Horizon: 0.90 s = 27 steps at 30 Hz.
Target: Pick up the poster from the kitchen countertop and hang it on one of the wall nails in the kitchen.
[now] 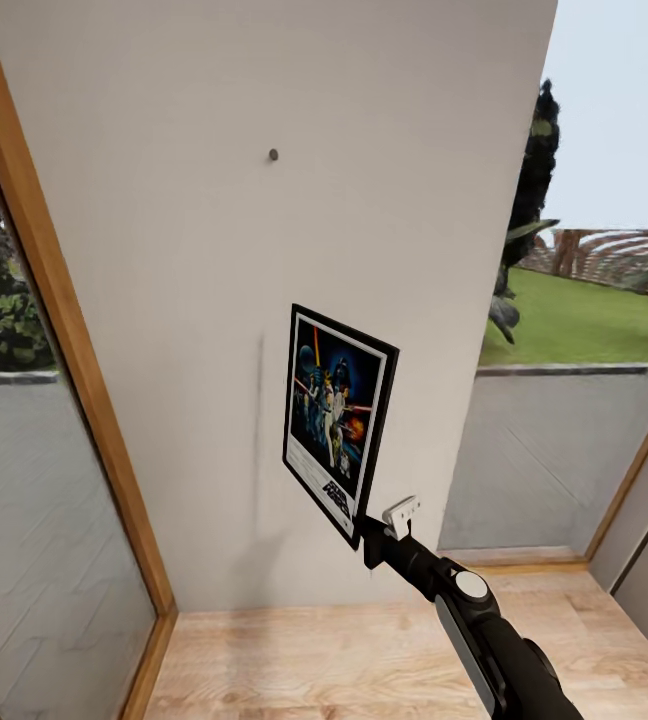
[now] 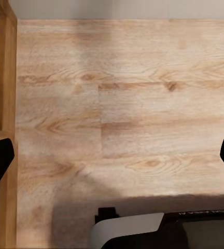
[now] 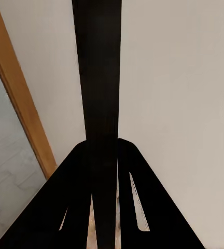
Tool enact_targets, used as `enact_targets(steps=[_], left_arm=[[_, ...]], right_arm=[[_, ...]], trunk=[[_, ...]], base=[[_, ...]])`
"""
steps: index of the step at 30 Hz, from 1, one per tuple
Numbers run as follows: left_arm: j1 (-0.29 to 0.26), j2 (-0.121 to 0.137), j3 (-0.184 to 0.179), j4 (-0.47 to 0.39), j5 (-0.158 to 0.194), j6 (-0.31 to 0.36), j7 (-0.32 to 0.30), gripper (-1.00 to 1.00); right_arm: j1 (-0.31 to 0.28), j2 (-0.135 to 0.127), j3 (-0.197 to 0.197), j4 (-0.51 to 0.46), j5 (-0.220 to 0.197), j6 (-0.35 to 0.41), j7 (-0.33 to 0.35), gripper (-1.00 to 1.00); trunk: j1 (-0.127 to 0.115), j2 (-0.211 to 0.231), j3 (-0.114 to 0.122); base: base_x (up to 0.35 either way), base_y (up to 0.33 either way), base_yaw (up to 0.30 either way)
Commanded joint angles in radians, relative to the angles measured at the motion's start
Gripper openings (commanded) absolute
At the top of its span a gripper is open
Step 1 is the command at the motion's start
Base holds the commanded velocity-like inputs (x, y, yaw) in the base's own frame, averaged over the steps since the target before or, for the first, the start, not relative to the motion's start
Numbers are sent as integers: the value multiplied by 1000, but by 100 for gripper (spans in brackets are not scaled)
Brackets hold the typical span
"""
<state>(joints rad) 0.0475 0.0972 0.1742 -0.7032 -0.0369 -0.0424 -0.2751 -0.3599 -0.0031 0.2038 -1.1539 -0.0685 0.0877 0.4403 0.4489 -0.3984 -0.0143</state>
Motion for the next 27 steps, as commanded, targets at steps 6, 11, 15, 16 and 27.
enact_targets(steps=[6,11,15,16,27], left_arm=[[0,-1,4,-1,-4,-2,-6,100],[0,-1,4,-1,-3,-2,-6,100],[0,-1,4,-1,-3,-3,-6,100],[0,-1,5,-1,-3,-3,-6,100],[0,-1,4,76,-1,-69,-7,100]], right_arm=[[-1,0,0,-1,-10,9,5,-100],[-1,0,1,-2,-10,13,5,-100],[-1,0,1,-4,-10,12,6,-100],[-1,-1,1,-8,-10,13,11,-100],[-1,-4,-7,-84,-7,41,256,-100]], trunk=[[1,-2,-1],[1,-2,-1],[1,-2,-1],[1,-2,-1],[1,-2,-1]], base=[[326,0,0],[286,0,0],[83,0,0],[22,0,0],[6,0,0]])
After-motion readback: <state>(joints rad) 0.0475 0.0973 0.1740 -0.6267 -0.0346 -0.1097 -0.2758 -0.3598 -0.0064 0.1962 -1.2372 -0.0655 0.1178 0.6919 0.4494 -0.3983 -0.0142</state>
